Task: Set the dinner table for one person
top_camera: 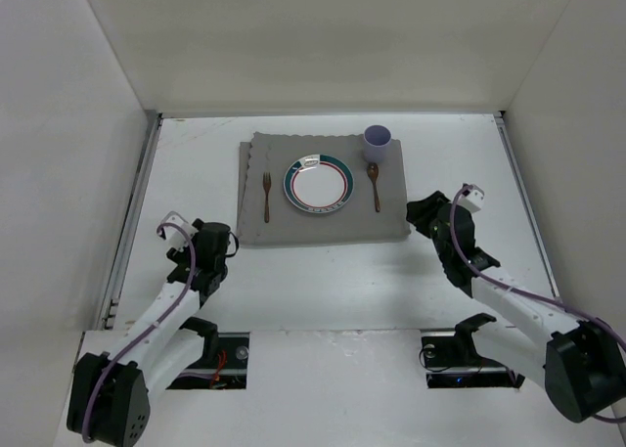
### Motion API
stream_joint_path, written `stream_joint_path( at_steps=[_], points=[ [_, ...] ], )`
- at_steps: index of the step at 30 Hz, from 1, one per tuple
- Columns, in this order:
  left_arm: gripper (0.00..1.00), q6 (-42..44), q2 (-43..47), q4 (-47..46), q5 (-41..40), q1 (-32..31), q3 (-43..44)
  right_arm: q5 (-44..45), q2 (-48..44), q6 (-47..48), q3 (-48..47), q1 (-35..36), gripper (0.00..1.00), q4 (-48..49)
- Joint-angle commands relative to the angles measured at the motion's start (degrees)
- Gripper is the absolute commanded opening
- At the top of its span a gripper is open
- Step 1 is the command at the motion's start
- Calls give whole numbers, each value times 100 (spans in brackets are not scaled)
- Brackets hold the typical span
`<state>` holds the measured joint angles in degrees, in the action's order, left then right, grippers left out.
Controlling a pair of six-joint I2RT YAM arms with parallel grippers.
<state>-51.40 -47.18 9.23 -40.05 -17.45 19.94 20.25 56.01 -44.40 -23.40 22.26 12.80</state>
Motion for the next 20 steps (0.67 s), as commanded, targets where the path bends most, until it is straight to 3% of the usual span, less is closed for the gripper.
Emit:
stream_joint_path(
  at_steps=[1, 20],
  points=[
    [57, -72, -151, -263, 94, 45, 71, 155, 59, 54, -51, 72, 55, 390],
    [55, 24, -881, -959, 489, 396, 62, 128, 121, 142, -77, 186, 56, 443]
  ],
)
